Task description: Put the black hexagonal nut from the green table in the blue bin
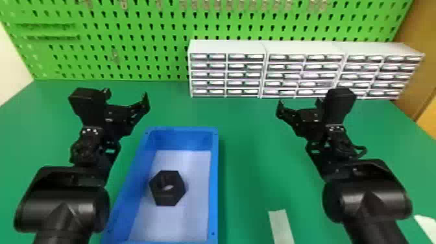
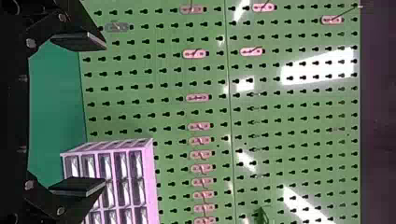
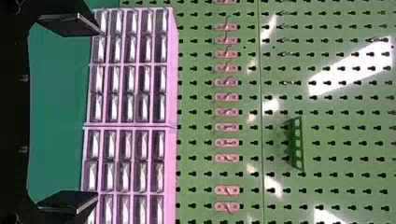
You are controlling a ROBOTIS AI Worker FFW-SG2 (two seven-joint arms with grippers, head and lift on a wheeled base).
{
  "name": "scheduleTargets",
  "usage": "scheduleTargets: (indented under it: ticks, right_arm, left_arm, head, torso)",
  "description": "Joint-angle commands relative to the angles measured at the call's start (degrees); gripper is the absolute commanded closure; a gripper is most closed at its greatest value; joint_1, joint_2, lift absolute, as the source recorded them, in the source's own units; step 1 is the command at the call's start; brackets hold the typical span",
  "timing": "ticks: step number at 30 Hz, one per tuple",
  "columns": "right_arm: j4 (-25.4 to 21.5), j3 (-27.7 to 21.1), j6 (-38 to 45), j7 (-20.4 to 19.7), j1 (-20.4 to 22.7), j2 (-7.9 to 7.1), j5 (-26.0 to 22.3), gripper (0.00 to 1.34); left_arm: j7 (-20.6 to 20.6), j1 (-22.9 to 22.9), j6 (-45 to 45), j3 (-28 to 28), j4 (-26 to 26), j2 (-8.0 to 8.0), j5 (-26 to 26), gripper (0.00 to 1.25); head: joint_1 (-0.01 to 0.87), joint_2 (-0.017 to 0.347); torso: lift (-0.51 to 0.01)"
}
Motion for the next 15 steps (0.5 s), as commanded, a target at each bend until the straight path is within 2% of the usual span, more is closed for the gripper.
scheduleTargets:
  ticks: [1,15]
  right_arm:
    - [0.0,-0.1,0.0,0.0,0.6,0.00,-0.2,0.07]
    - [-0.4,-0.2,0.0,0.1,1.8,-0.26,-1.0,0.07]
  left_arm:
    - [0.0,0.4,-0.1,-0.2,0.0,0.00,0.3,0.24]
    - [0.0,0.7,0.0,-1.2,0.1,0.00,0.2,0.24]
  head:
    - [0.686,0.052]
    - [0.686,0.052]
  torso:
    - [-0.097]
    - [-0.097]
